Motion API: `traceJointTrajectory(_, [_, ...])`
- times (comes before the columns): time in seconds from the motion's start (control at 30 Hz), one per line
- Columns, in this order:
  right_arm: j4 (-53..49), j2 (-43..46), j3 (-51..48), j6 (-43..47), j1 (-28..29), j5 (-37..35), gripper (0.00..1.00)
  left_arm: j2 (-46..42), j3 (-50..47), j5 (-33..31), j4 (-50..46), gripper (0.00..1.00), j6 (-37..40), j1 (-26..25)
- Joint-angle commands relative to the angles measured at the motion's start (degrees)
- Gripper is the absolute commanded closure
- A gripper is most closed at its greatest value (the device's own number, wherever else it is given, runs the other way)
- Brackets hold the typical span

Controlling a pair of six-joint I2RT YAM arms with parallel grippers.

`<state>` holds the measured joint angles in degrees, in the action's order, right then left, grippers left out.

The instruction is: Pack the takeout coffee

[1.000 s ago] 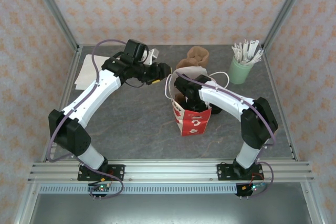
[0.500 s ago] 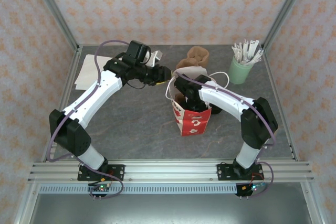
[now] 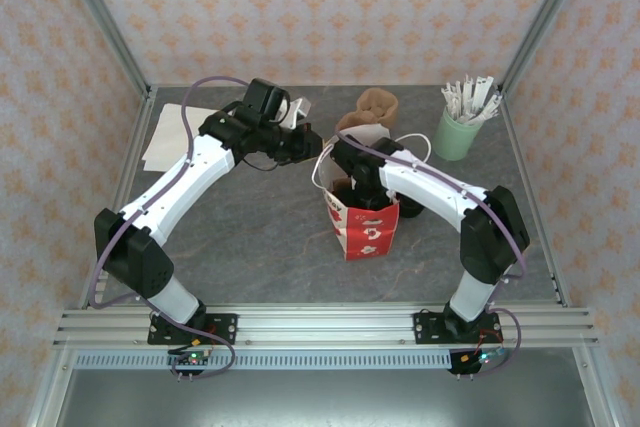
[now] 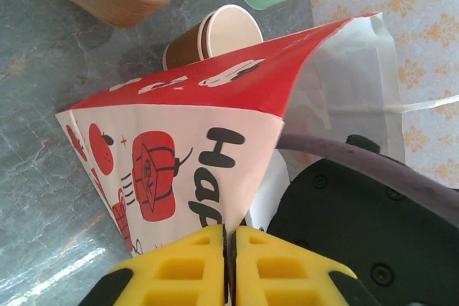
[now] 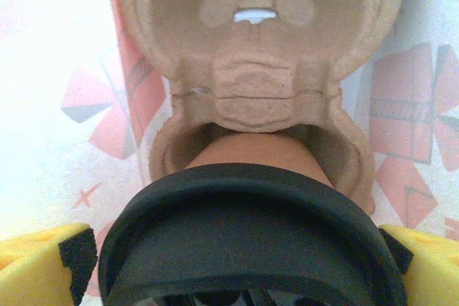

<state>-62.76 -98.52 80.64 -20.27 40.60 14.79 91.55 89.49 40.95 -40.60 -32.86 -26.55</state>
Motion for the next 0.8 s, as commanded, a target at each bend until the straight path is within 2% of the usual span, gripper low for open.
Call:
traceJointTrajectory(0.0, [-1.48,0.79,2.99,0.35,-0.16,-1.68,0.01,-1.2,1.45,-2.13,-3.77,0.96,1.04,-1.1])
traceJointTrajectory(0.2, [-2.9,0.09,5.89,0.68,-0.66,-2.61,0.01,-1.46,2.92,-4.43,-5.74,1.0,1.6,-2.0])
traceJointTrajectory(0.77, [-12.36,2.22,21.54,0.33,-1.21,-5.93,0.01,-3.98,2.11,-9.11,-7.34,1.0,0.4,-2.2])
